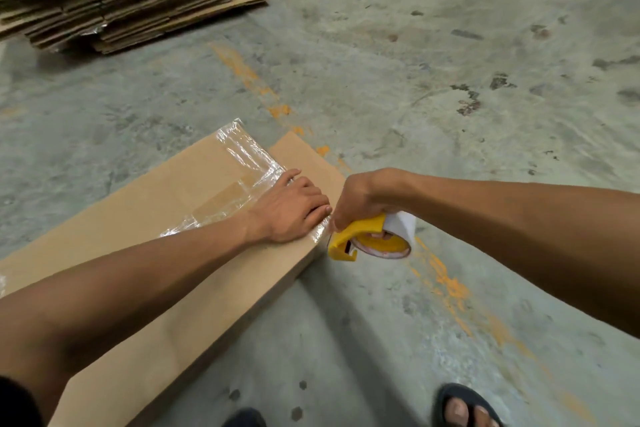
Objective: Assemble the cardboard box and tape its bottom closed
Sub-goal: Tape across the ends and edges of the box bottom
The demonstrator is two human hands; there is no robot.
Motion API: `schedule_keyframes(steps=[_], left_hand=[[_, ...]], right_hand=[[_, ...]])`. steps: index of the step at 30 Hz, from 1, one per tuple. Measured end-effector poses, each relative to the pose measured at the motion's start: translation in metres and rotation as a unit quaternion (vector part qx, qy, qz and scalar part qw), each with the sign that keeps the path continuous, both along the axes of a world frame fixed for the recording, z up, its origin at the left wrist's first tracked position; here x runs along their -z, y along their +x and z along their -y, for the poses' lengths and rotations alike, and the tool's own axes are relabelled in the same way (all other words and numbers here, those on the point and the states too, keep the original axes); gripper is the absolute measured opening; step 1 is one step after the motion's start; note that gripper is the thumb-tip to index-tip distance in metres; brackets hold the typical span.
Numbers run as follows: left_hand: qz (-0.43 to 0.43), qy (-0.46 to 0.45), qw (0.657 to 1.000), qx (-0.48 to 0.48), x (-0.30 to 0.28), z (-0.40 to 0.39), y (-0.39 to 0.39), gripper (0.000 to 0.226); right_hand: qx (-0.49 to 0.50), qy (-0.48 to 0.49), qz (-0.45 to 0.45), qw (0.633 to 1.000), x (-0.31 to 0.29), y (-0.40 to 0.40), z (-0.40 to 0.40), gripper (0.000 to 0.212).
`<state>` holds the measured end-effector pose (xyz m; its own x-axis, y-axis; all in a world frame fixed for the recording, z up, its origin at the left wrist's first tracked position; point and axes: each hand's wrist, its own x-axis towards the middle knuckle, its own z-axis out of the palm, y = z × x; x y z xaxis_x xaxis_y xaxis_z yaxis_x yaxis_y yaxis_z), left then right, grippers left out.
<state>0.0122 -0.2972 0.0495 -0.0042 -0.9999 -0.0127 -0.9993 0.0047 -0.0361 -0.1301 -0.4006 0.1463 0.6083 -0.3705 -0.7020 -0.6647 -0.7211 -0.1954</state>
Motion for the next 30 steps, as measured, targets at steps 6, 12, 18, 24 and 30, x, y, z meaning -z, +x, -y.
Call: schedule_keyframes(steps=[6,12,18,24,30], left_hand=[[-0.02,0.0,1.0,0.009,-0.005,0.0,0.002,0.055],[-0.038,-0.008,0.999,-0.019,-0.006,-0.006,0.019,0.04],[-0.087,-0.052,0.99,-0.1,0.003,-0.068,0.084,0.048],[-0.083,-0.018,0.996,-0.033,0.005,-0.071,0.048,0.032],[-0.072,0.009,0.992,-0.1,0.01,-0.071,0.042,0.018]], right_hand=[[-0.141,-0.157,0.016,0.977,-0.008,0.006,-0.026,0.031],[-0.133,-0.237,-0.023,0.962,0.013,-0.041,-0.012,0.039],[0.005,-0.213,-0.088,0.973,0.035,-0.081,0.094,0.043],[-0.011,-0.144,0.074,0.987,0.03,-0.015,0.057,0.041],[-0.003,-0.024,0.191,0.981,0.038,0.033,0.034,0.041]])
